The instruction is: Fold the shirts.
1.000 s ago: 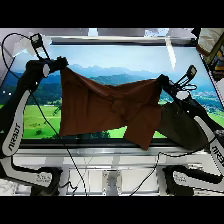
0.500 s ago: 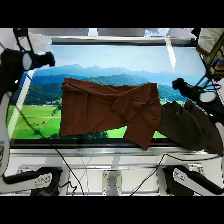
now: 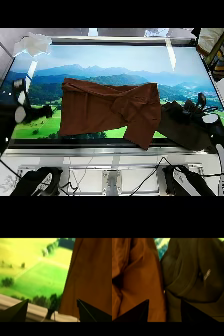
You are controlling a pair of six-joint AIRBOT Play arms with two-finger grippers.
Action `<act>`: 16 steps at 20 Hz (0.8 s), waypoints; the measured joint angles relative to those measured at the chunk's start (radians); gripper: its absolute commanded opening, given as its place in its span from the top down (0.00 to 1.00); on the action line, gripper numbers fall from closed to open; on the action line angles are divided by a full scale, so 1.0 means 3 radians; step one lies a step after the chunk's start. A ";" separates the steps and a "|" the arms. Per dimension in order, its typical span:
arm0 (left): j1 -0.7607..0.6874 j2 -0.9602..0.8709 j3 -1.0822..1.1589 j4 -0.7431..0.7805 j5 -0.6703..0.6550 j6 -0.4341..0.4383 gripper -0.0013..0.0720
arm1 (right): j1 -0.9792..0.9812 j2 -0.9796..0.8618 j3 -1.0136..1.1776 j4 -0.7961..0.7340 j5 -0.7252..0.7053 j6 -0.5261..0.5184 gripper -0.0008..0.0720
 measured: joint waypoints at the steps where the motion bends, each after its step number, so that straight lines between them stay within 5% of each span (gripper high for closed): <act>1: 0.0000 0.0083 -0.0112 -0.0046 -0.0041 -0.0028 0.03 | 0.0036 0.0003 -0.0050 0.0103 -0.0018 -0.0045 0.39; 8: 0.0000 0.0285 -0.0546 -0.0237 -0.0197 -0.0122 0.03 | 0.0285 -0.0233 -0.0167 0.0482 -0.0177 -0.0076 0.39; 11: 0.0000 0.0300 -0.0600 -0.0336 -0.0247 -0.0123 0.03 | 0.0412 -0.0360 -0.0174 0.0584 -0.0295 -0.0075 0.53; 16: 0.0000 0.0305 -0.0628 -0.0412 -0.0295 -0.0123 0.03 | 0.0486 -0.0434 -0.0174 0.0596 -0.0443 -0.0075 0.53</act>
